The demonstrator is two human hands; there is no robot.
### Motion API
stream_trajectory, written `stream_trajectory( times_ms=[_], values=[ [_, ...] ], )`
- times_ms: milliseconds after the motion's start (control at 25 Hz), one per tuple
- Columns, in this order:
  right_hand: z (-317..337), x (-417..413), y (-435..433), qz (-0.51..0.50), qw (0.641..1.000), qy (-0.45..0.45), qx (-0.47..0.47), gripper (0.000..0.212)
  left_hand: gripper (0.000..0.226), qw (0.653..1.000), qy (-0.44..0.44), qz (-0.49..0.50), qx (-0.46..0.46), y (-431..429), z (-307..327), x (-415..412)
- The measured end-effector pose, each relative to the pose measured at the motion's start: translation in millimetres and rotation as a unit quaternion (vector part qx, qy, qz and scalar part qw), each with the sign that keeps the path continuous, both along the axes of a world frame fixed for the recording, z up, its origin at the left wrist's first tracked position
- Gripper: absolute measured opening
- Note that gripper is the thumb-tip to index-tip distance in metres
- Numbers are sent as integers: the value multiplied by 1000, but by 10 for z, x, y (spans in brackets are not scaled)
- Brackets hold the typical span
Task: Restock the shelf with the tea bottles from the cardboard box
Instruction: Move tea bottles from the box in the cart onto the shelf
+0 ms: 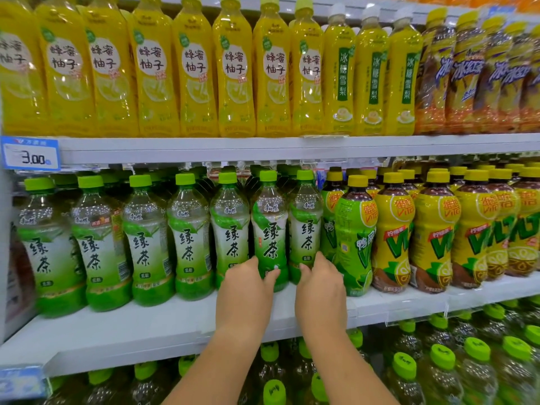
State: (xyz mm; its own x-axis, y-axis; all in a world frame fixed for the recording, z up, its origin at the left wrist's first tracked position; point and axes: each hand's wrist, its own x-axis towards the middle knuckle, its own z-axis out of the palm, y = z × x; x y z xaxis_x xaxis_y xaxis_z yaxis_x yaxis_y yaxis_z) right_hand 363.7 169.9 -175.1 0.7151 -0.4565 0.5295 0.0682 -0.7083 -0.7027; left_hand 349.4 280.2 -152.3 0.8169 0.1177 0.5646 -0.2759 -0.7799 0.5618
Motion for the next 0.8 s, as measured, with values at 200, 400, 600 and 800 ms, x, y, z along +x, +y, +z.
stream_trajectory(
  times_ms=[200, 400, 600, 800],
  values=[
    [27, -59, 2, 9, 1000, 4, 20, 37, 11, 996, 21, -16, -81, 43, 10, -67],
    [104, -155, -7, 24, 998, 16, 59, 47, 22, 998, 47, -5, -46, 43, -20, -55],
    [86, -225, -112, 52, 994, 35, 89, 53, 35, 989, 79, -82, -91, 109, 46, -166],
    [187, -485, -120, 133, 979, 74, 136, 59, 61, 967, 160, -152, -129, 257, 71, -367]
  ],
)
